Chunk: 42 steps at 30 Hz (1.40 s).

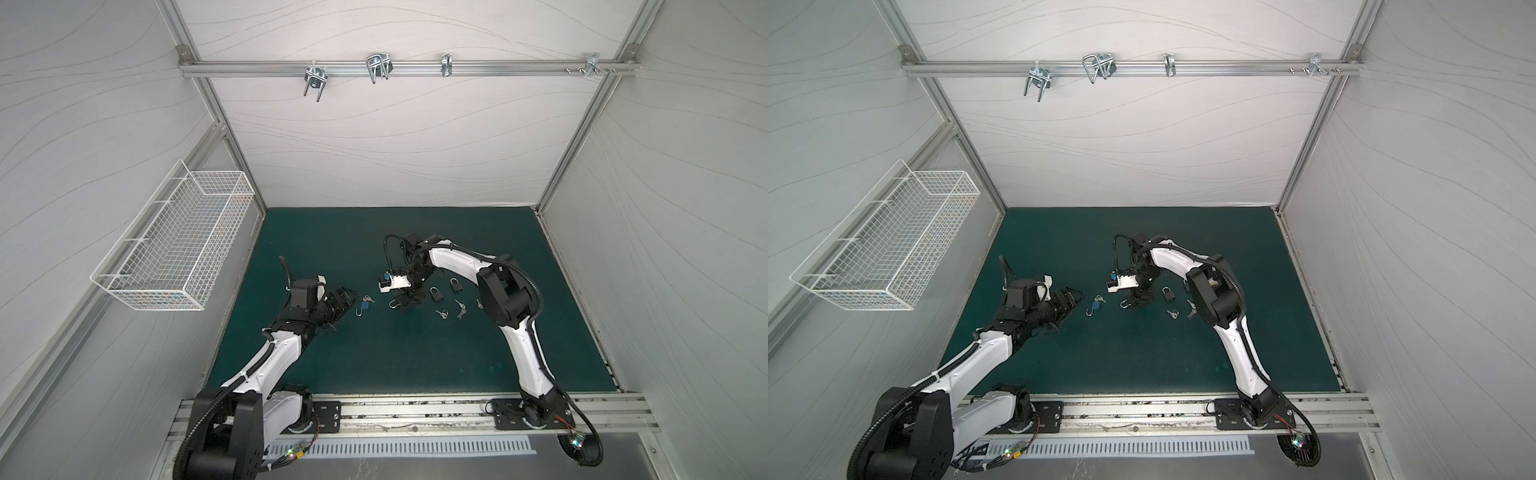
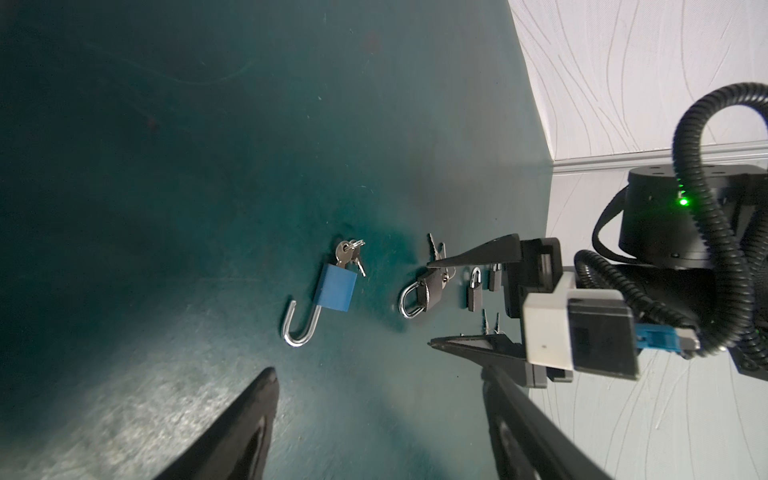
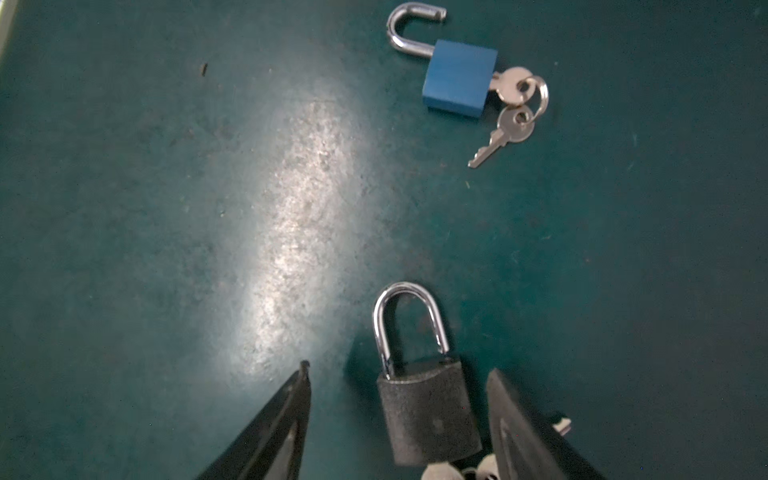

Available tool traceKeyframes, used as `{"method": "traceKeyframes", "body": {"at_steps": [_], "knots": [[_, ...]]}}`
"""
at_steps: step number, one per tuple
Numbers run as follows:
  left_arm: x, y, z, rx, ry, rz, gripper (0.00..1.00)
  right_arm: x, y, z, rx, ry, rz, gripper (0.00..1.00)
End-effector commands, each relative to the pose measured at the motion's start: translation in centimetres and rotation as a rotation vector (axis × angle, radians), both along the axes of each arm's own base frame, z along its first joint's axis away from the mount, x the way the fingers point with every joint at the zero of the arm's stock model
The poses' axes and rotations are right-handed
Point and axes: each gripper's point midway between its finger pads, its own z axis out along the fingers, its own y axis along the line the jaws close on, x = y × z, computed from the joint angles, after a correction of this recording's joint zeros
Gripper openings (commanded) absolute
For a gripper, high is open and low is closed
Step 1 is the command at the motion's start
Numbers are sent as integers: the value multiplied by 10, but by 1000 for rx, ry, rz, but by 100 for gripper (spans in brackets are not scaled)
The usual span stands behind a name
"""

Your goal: Lock with the key

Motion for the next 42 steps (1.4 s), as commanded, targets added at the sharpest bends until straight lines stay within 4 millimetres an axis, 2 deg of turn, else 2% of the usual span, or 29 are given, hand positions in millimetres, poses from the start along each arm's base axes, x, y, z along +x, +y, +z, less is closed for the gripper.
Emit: {"method": "traceKeyframes", "body": {"at_steps": [1, 7, 13, 18, 26, 30, 37, 42], "knots": [[7, -2, 7, -14, -34, -14, 78, -10, -9, -16, -64, 10, 52, 67], [8, -1, 6, -15, -31, -18, 77, -8, -14, -25, -102, -25, 47, 64], [9, -2, 6, -19, -31, -23, 76, 0, -16, -28, -113, -74, 31, 55], [8, 0, 7, -14, -26, -12, 76, 0, -17, -31, -123, -100, 35, 52], [7, 0, 19, -14, -43, -10, 76, -1, -16, -28, -100, -122, 13, 35], [5, 1, 30, -10, -62, -6, 76, 2, -9, -15, -45, -140, -46, 28], [-3, 4, 45, -2, -84, 2, 76, 3, -1, 31, 101, -192, -173, 12], [-10, 6, 56, 1, -96, 9, 75, -6, -7, 70, 209, -215, -295, 0]]}}
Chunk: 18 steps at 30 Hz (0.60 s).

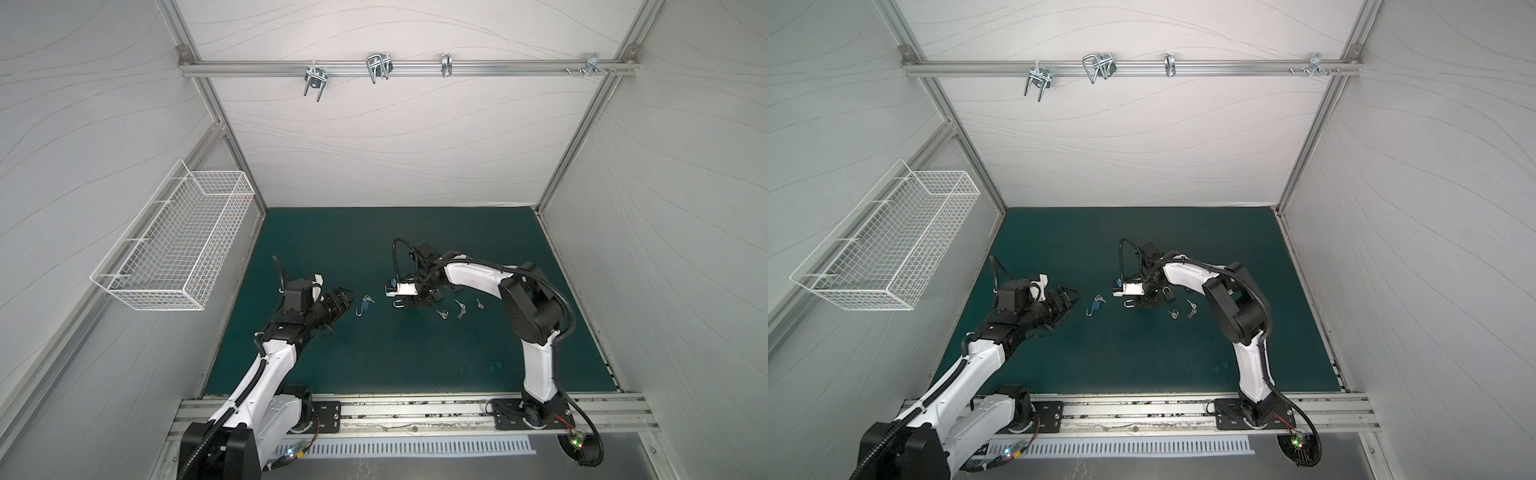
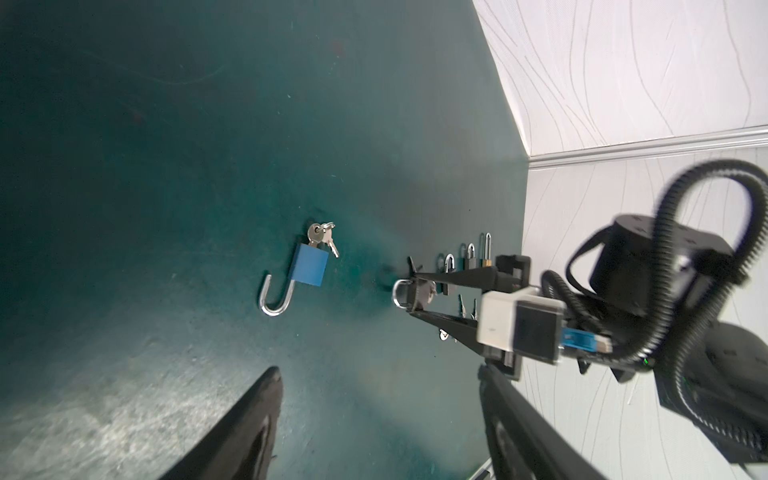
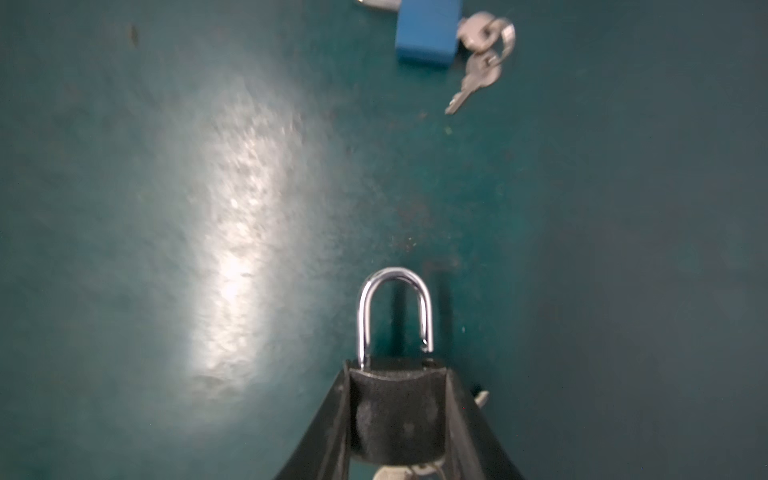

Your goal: Lock with the key

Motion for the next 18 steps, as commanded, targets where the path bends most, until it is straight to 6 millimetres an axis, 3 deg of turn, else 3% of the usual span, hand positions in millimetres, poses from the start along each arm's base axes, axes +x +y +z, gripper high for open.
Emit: {"method": "traceKeyframes", "body": {"at_steps": [1, 5, 9, 13, 18], "knots": [[4, 4, 23, 12, -47, 18, 76, 4, 14, 55, 170, -60, -101, 0], [4, 0, 38, 0, -80, -10, 76, -8, 7, 91, 251, -34, -252, 0], [5, -8, 64, -13, -131, -67, 79, -21, -8, 112, 299, -27, -327, 0], [4, -20, 100, -49, -214, -144, 79, -33, -24, 136, 356, -49, -373, 0], [-5, -48, 150, -113, -333, -280, 79, -40, -35, 184, 515, -159, -385, 0]]}}
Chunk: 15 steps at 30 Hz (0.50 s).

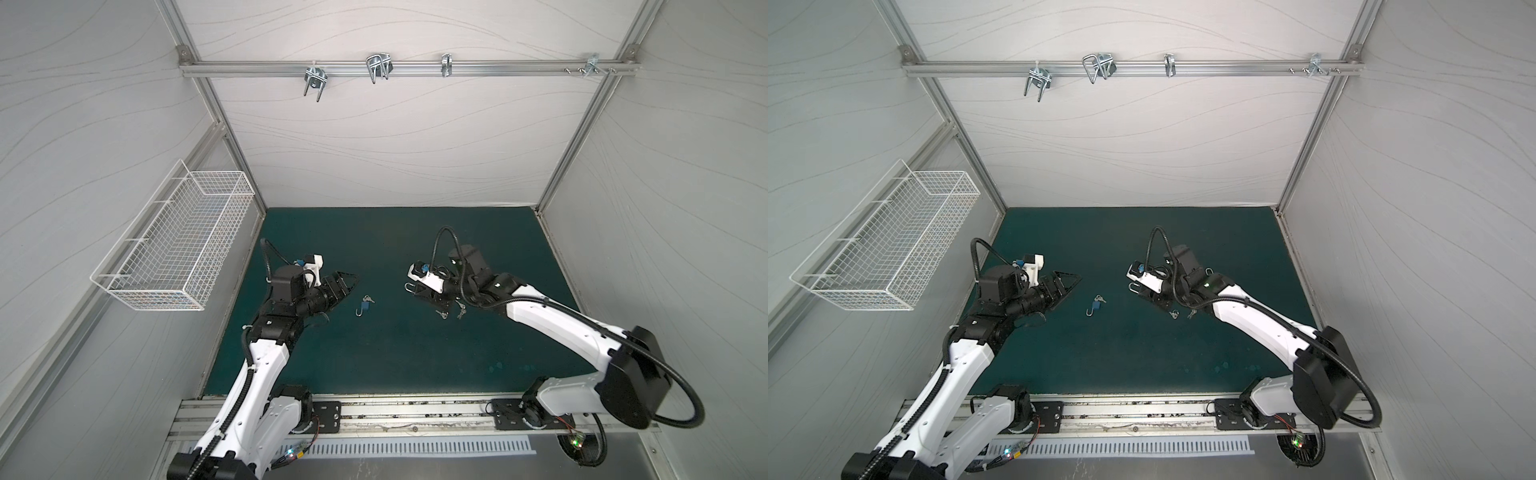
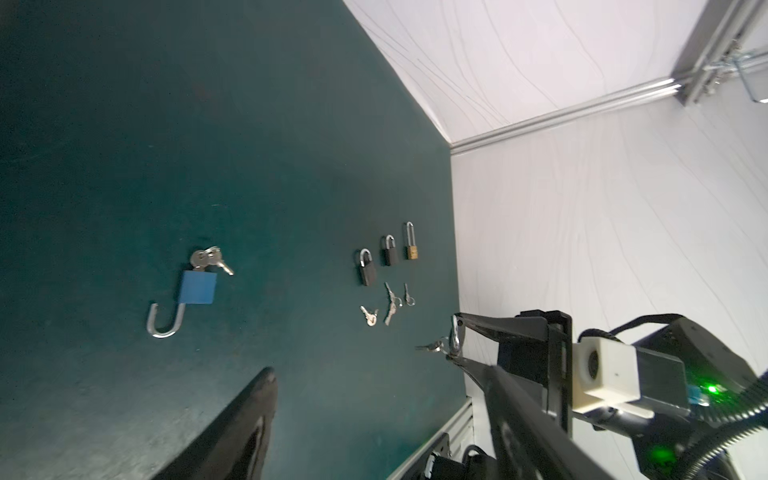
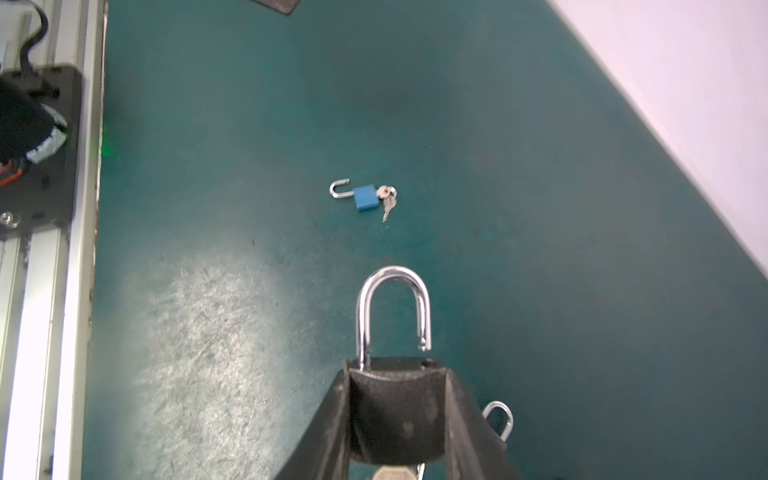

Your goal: Lock with the key

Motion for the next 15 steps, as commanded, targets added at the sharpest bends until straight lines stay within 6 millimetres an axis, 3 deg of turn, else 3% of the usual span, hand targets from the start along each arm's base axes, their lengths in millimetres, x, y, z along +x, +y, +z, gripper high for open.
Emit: {"method": "traceKeyframes", "body": {"at_steps": [1, 8, 15], "knots": [[-10, -29, 59, -28, -166, -150, 79, -2, 1, 47, 137, -105, -3, 0], [-25, -82, 97, -4, -283, -359, 75, -21, -4, 74, 183, -236, 74, 0], [-22, -111, 96, 62, -263, -427, 75, -29, -5, 76, 141, -340, 114, 0]]}}
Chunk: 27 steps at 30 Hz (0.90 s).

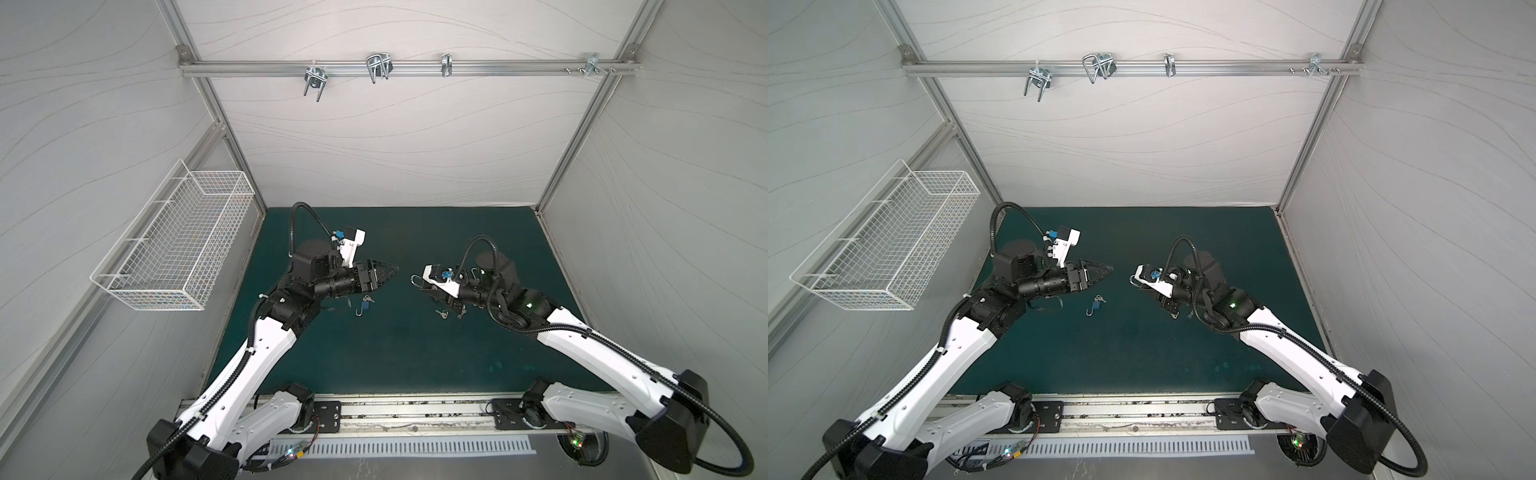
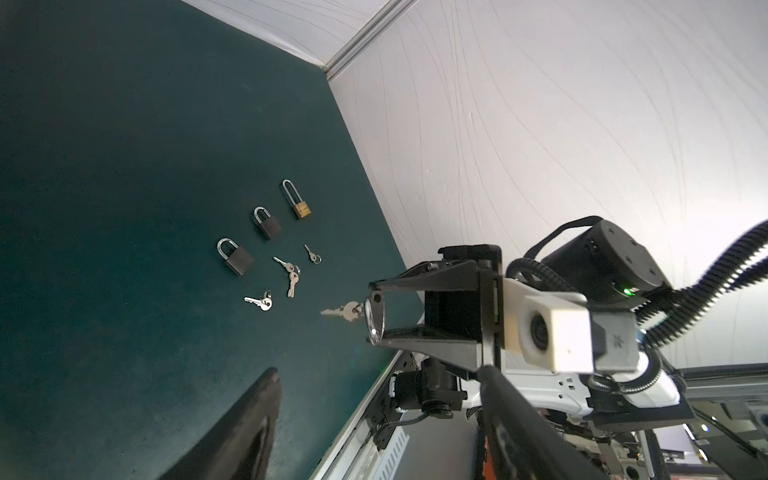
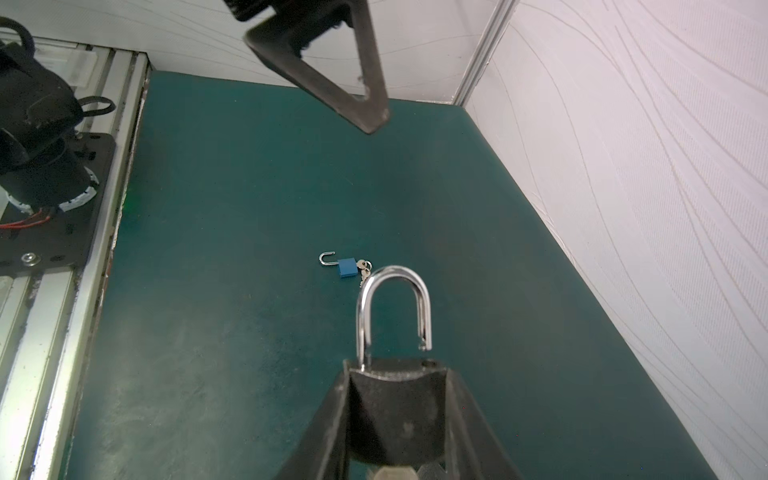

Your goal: Lock with the key

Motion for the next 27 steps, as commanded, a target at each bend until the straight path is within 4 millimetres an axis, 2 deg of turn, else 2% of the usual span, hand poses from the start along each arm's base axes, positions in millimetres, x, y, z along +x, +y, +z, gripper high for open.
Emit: {"method": "traceKeyframes", "body": {"at_steps": [1, 9, 16, 21, 23, 27], "knots": [[2, -14, 10, 45, -53, -32, 75, -2, 1, 14, 3, -122, 27, 0], [1, -28, -7, 94, -11, -49, 66, 3, 2, 14, -46, -251, -23, 0], [-4, -42, -23, 119, 19, -77, 52, -2, 9, 19, -30, -265, -9, 0], [-3, -39, -23, 139, -6, -59, 52, -6, 9, 18, -33, -243, 1, 0], [-3, -39, -21, 140, -10, -63, 48, -7, 9, 19, -34, -245, -2, 0], [-1, -45, -22, 135, 6, -86, 35, -9, 9, 21, -31, -249, -2, 0]]}}
